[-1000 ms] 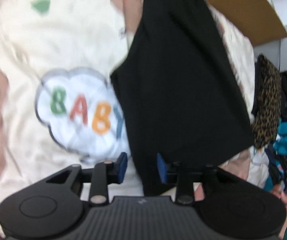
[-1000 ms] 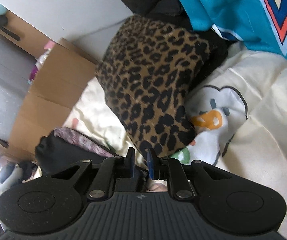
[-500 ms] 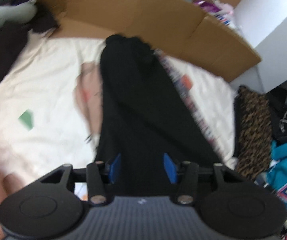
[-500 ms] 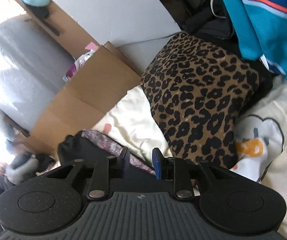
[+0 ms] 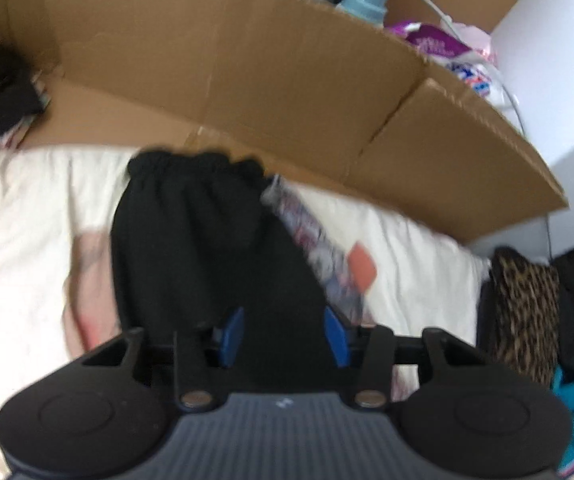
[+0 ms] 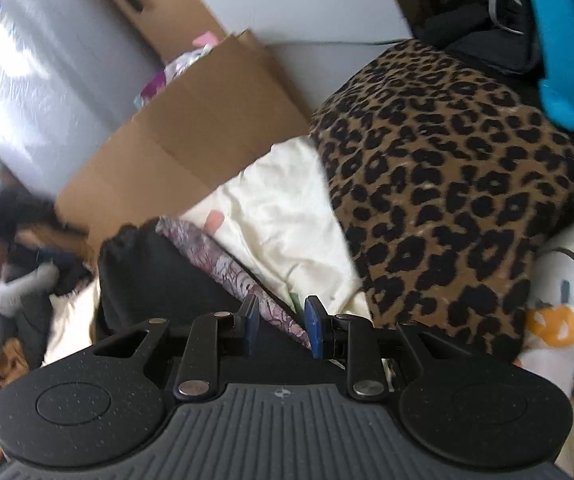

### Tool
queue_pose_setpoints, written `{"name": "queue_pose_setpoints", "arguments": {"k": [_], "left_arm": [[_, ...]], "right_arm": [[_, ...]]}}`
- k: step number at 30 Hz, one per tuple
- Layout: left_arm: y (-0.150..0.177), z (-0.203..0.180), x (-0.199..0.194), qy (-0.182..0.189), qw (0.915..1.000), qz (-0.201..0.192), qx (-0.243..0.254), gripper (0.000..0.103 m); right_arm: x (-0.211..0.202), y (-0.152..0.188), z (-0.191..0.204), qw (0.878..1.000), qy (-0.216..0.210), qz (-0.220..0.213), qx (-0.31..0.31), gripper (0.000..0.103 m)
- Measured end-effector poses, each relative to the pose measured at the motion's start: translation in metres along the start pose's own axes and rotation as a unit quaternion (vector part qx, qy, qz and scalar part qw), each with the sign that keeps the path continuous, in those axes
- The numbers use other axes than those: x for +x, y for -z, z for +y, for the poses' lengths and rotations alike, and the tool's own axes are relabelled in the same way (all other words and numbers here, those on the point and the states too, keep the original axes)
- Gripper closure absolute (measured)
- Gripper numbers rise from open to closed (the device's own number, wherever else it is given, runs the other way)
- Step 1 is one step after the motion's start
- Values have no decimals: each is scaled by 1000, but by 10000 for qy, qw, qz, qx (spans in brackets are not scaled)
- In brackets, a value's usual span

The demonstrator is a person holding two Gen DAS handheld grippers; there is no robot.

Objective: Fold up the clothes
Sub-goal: 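Pinch the black shorts waistband with the left tool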

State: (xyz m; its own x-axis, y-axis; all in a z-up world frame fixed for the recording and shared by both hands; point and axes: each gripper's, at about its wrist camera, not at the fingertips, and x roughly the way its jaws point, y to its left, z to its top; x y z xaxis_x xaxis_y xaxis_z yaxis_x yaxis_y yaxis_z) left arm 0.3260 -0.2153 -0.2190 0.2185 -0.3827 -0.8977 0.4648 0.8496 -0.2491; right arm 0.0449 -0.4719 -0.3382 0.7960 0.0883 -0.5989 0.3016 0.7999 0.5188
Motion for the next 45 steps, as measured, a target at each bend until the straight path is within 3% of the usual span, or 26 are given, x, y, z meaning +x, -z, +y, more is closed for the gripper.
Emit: {"name": "queue_pose_setpoints", "arguments": {"k": [6, 15, 19, 22, 24, 28, 45], "left_arm": [[-35, -22, 26, -77, 9996, -84, 271, 56], [-59, -52, 59, -111, 9982, 73, 590, 56], [-62, -57, 77, -585, 9953, 210, 746, 59], [-66, -55, 89, -712, 9940, 223, 798, 61], [-68, -52, 96, -760, 9939, 238, 757, 61], [-73, -42, 111, -838, 9945, 311, 545, 71], [-63, -4, 142, -893, 9945, 541, -67, 70]], "right_arm": [[16, -6, 11, 9999, 12, 39, -101, 76], [32, -19, 29, 9990, 15, 168, -425, 76], [41, -27, 37, 9987, 0, 176, -485, 74], [50, -32, 45, 9984, -55, 191, -534, 74], [58, -33, 50, 9983, -91, 229, -527, 74], [73, -30, 55, 9978, -106, 327, -572, 74], [126, -22, 64, 9929, 172, 763, -892, 73]]}}
